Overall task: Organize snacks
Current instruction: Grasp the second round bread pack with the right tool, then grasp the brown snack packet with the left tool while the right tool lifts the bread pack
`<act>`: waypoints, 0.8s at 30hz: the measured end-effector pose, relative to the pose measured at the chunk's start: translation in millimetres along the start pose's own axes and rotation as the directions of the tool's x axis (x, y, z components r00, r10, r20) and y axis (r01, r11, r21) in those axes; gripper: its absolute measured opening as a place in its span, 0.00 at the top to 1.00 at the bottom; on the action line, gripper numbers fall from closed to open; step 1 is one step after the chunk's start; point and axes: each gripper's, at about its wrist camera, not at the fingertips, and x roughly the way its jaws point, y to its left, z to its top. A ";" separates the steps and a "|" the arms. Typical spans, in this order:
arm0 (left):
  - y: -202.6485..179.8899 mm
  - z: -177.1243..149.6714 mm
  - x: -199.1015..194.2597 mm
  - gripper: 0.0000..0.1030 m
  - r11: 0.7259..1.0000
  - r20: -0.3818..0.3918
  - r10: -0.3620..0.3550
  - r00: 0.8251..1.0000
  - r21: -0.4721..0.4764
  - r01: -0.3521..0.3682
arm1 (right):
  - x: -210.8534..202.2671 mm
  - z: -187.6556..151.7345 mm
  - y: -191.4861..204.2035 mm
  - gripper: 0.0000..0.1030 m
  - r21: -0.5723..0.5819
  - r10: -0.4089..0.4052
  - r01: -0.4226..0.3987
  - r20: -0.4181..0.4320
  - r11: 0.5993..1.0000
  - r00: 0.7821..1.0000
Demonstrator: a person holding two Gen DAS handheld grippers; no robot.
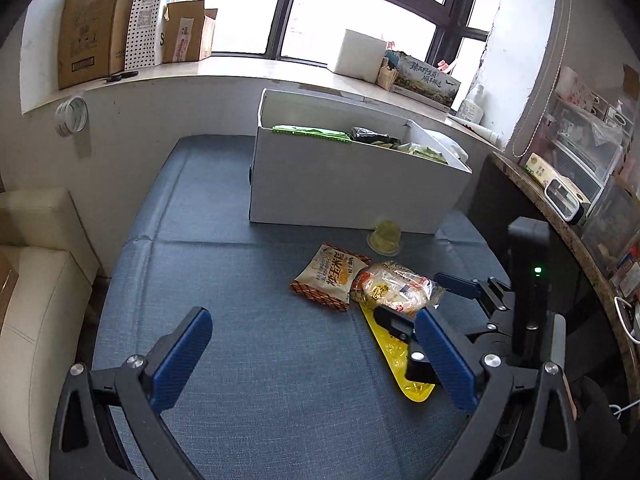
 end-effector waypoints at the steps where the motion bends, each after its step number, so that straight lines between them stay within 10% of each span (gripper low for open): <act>1: -0.3 -0.2 -0.4 0.00 1.000 0.003 0.006 1.000 -0.001 -0.006 | 6.3 1.6 3.3 0.00 -0.023 -0.011 0.010 -0.025 1.000 1.000; 6: 0.1 -1.9 0.3 0.00 1.000 -0.001 -0.001 1.000 -0.002 0.001 | 16.1 5.7 9.8 0.02 -0.057 -0.008 0.006 -0.050 0.998 0.999; 12: 2.2 -3.5 3.5 0.00 1.000 -0.010 -0.009 1.000 -0.010 0.009 | 12.5 0.9 6.9 0.27 -0.047 -0.033 0.031 -0.045 0.998 0.998; 24: -10.4 2.8 32.4 0.00 0.998 -0.059 0.001 0.998 0.063 0.003 | -55.5 -12.7 -13.9 0.27 0.040 -0.034 0.031 0.082 0.999 0.996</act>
